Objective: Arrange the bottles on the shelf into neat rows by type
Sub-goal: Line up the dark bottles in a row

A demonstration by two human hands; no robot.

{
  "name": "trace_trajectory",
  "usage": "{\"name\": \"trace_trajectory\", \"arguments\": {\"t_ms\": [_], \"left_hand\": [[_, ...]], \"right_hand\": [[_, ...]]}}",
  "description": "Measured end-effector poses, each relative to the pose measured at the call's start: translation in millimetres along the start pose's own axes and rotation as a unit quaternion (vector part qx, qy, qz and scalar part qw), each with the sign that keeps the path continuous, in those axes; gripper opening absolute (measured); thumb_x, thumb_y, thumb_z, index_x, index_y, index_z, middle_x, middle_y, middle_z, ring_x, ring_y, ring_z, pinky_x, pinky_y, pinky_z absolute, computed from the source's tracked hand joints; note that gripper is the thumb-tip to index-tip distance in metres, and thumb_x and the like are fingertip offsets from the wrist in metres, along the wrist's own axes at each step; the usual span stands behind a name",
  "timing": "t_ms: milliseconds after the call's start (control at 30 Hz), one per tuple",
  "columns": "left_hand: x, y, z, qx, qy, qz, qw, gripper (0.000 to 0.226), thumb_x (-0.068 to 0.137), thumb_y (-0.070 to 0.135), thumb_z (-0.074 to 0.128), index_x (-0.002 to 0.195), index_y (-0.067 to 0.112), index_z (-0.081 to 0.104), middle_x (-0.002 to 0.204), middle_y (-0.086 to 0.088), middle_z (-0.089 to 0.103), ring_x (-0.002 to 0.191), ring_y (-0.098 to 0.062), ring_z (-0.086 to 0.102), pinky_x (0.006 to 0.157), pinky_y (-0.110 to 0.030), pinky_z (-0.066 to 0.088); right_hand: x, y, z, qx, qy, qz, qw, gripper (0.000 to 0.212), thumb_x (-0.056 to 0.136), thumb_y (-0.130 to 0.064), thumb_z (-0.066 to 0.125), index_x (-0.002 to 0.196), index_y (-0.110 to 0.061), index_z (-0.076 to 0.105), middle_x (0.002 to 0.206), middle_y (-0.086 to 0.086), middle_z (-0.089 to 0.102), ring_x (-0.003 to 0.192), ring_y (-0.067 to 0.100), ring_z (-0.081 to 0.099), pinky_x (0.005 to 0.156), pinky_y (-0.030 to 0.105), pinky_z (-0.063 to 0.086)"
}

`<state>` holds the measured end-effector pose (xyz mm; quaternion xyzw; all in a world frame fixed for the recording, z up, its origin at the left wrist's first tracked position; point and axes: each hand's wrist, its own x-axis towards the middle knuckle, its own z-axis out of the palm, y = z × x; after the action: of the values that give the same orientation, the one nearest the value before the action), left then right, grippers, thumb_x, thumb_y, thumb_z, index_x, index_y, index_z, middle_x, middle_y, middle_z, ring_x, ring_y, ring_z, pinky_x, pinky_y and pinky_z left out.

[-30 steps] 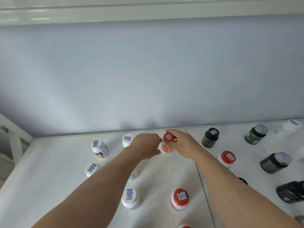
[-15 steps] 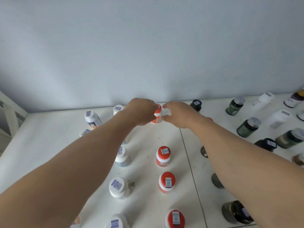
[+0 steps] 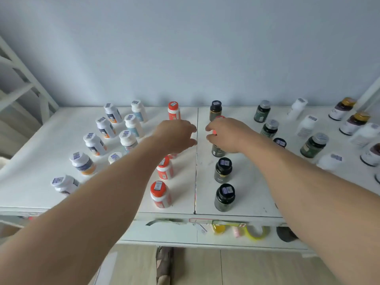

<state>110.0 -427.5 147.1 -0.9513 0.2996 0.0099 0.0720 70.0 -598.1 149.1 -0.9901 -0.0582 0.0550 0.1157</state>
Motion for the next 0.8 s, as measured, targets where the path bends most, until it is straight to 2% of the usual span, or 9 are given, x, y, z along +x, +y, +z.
{"name": "trace_trajectory", "arguments": {"t_ms": [67,100,133,200,267,367,467,600,800], "left_hand": [[-19.4,21.0,0.7,-0.019,-0.006,-0.008,1.0,0.048,0.095,0.051,0.046,0.139,0.032,0.046,0.139,0.01,0.051,0.125,-0.018,0.051,0.09,-0.036,0.045],[-28.1,30.0,0.9,-0.031,-0.009,-0.014,0.999,0.048,0.095,0.052,0.047,0.139,0.033,0.046,0.14,0.011,0.051,0.125,-0.018,0.05,0.091,-0.036,0.045],[-36.9,38.5,1.0,-0.043,-0.011,-0.019,0.999,0.048,0.095,0.052,0.047,0.139,0.033,0.046,0.14,0.011,0.05,0.126,-0.018,0.05,0.093,-0.036,0.045],[-53.3,52.6,2.0,-0.056,-0.014,-0.024,0.998,0.049,0.094,0.052,0.048,0.139,0.032,0.046,0.141,0.011,0.049,0.126,-0.019,0.05,0.092,-0.035,0.044],[-67.6,62.7,5.0,-0.066,-0.016,-0.027,0.997,0.05,0.094,0.052,0.048,0.14,0.03,0.046,0.142,0.01,0.049,0.126,-0.019,0.05,0.089,-0.034,0.044],[-85.0,73.5,16.8,-0.082,-0.03,-0.038,0.995,0.051,0.094,0.051,0.05,0.14,0.028,0.046,0.142,0.009,0.05,0.125,-0.019,0.051,0.087,-0.032,0.043],[-100.3,83.3,36.8,-0.114,-0.058,-0.042,0.991,0.055,0.094,0.049,0.051,0.143,0.024,0.043,0.145,0.004,0.047,0.128,-0.022,0.048,0.1,-0.037,0.043],[-119.6,94.1,73.1,-0.154,-0.071,-0.047,0.984,0.063,0.091,0.046,0.058,0.146,0.023,0.038,0.152,0.004,0.038,0.137,-0.02,0.037,0.108,-0.039,0.039],[-137.1,113.2,132.1,-0.184,-0.051,-0.029,0.981,0.075,0.086,0.05,0.064,0.148,0.024,0.033,0.159,0.002,0.022,0.147,-0.02,0.016,0.117,-0.038,0.02]], "right_hand": [[-24.3,8.8,1.1,0.021,0.006,-0.009,1.0,0.018,0.094,-0.034,0.044,0.101,-0.036,0.061,0.107,-0.009,0.056,0.101,0.026,0.051,0.071,0.03,0.038],[-35.8,11.9,1.4,0.035,0.01,-0.011,0.999,0.016,0.093,-0.034,0.044,0.084,-0.038,0.056,0.094,-0.012,0.054,0.093,0.024,0.049,0.066,0.029,0.037],[-47.4,14.3,2.0,0.05,0.017,-0.009,0.999,0.017,0.093,-0.034,0.045,0.078,-0.035,0.055,0.089,-0.01,0.054,0.088,0.023,0.05,0.065,0.031,0.039],[-70.2,18.6,4.9,0.081,0.047,0.0,0.996,0.021,0.092,-0.035,0.047,0.096,-0.022,0.064,0.102,0.002,0.062,0.093,0.027,0.055,0.078,0.038,0.048],[-93.0,22.4,11.2,0.12,0.07,0.015,0.99,0.03,0.093,-0.035,0.049,0.109,-0.013,0.063,0.115,0.005,0.062,0.103,0.028,0.056,0.089,0.041,0.047],[-124.0,30.2,32.2,0.177,0.077,0.03,0.981,0.032,0.094,-0.036,0.05,0.117,-0.018,0.062,0.124,0.0,0.06,0.114,0.022,0.055,0.096,0.037,0.043],[-148.5,42.3,63.0,0.224,0.072,0.053,0.97,0.034,0.094,-0.037,0.051,0.124,-0.022,0.059,0.129,-0.005,0.058,0.118,0.015,0.053,0.1,0.032,0.042],[-169.6,53.8,109.9,0.173,0.024,0.063,0.983,0.044,0.096,-0.039,0.048,0.136,-0.022,0.048,0.142,-0.005,0.046,0.128,0.014,0.043,0.105,0.032,0.035],[-177.8,62.4,161.7,0.052,-0.012,0.054,0.997,0.068,0.086,-0.049,0.061,0.144,-0.022,0.037,0.155,-0.001,0.025,0.141,0.019,0.024,0.113,0.033,0.023]]}}
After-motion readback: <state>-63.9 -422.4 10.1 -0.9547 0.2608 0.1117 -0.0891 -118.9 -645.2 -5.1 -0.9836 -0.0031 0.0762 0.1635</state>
